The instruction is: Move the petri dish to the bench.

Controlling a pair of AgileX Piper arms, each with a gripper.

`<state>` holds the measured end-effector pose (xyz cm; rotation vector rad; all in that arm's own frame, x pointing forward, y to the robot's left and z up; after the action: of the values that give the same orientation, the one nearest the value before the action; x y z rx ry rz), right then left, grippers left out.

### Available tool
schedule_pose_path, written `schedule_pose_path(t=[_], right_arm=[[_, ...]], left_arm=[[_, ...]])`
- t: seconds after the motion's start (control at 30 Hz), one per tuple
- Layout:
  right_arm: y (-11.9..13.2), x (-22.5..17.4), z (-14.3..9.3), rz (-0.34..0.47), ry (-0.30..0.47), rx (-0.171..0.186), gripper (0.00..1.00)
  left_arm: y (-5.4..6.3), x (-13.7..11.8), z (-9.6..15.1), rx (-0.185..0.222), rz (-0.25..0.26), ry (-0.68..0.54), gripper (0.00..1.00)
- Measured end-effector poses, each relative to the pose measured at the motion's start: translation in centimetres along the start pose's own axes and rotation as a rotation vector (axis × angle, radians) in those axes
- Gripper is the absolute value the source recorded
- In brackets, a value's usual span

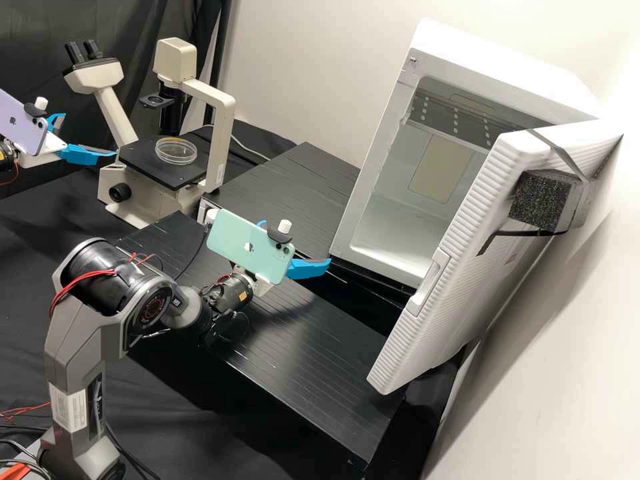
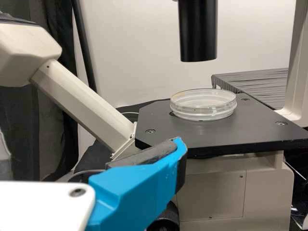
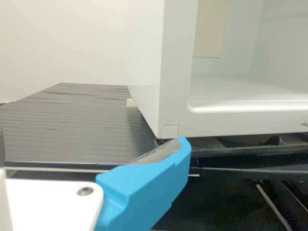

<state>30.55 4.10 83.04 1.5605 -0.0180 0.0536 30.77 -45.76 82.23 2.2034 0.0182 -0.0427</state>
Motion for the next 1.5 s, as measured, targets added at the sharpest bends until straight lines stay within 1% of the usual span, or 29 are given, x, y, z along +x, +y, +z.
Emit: schedule_pose_path(t=[0.3, 0.4, 0.43, 0.47, 0.57, 0.63, 0.73, 0.77, 0.83, 0.87, 0.9, 0.97, 1.0, 1.1, 1.13, 1.23, 1.33, 1.5], right_arm=[[0.0, 0.0, 0.0, 0.000, 0.000, 0.000, 1.00], [-0.2, -1.3, 0.2, 0.002, 0.005, 0.004, 1.00], [-0.1, -1.6, 0.1, 0.008, 0.016, 0.008, 1.00], [-0.3, -2.7, 0.1, 0.003, 0.025, 0.025, 1.00], [-0.3, -4.8, -0.5, 0.019, 0.075, 0.055, 1.00], [-0.6, -6.2, -1.3, 0.019, 0.126, 0.067, 1.00], [-1.7, -8.4, -3.1, -0.011, 0.217, 0.086, 1.00], [-2.2, -9.2, -4.0, -0.033, 0.261, 0.085, 1.00], [-2.7, -10.0, -5.2, -0.047, 0.314, 0.076, 1.00], [-3.4, -10.7, -6.5, -0.074, 0.367, 0.067, 1.00], [-3.7, -11.0, -7.2, -0.078, 0.389, 0.065, 1.00], [-4.3, -11.5, -8.6, -0.092, 0.436, 0.046, 1.00], [-4.6, -11.6, -9.5, -0.098, 0.461, 0.046, 1.00], [-5.1, -11.7, -11.5, -0.101, 0.502, 0.034, 1.00], [-5.4, -11.5, -12.6, -0.100, 0.526, 0.031, 1.00], [-6.1, -10.9, -14.5, -0.100, 0.544, 0.014, 1.00], [-6.8, -9.9, -15.9, -0.104, 0.544, -0.002, 1.00], [-8.9, -7.4, -17.5, -0.147, 0.506, -0.026, 1.00]], left_arm=[[0.0, 0.0, 0.0, 0.000, 0.000, 0.000, 1.00], [0.0, 0.0, 0.0, 0.000, 0.000, 0.000, 1.00], [0.0, 0.0, 0.0, 0.000, 0.000, 0.000, 1.00], [0.0, 0.0, 0.0, 0.000, 0.000, 0.000, 1.00], [0.0, 0.0, 0.0, 0.000, 0.000, 0.000, 1.00], [0.0, 0.0, 0.0, 0.000, 0.000, 0.000, 1.00], [0.0, 0.0, 0.0, 0.000, 0.000, 0.000, 1.00], [0.0, 0.0, 0.0, 0.000, 0.000, 0.000, 1.00], [0.0, 0.0, 0.0, 0.000, 0.000, 0.000, 1.00], [0.0, 0.0, 0.0, 0.000, 0.000, 0.000, 1.00], [0.0, 0.0, 0.0, 0.000, 0.000, 0.000, 1.00], [0.0, 0.0, 0.0, 0.000, 0.000, 0.000, 1.00], [0.0, 0.0, 0.0, 0.000, 0.000, 0.000, 1.00], [0.0, 0.0, 0.0, 0.000, 0.000, 0.000, 1.00], [0.0, 0.0, 0.0, 0.000, 0.000, 0.000, 1.00], [0.0, 0.0, 0.0, 0.000, 0.000, 0.000, 1.00], [0.0, 0.0, 0.0, 0.000, 0.000, 0.000, 1.00], [0.0, 0.0, 0.0, 0.000, 0.000, 0.000, 1.00]])
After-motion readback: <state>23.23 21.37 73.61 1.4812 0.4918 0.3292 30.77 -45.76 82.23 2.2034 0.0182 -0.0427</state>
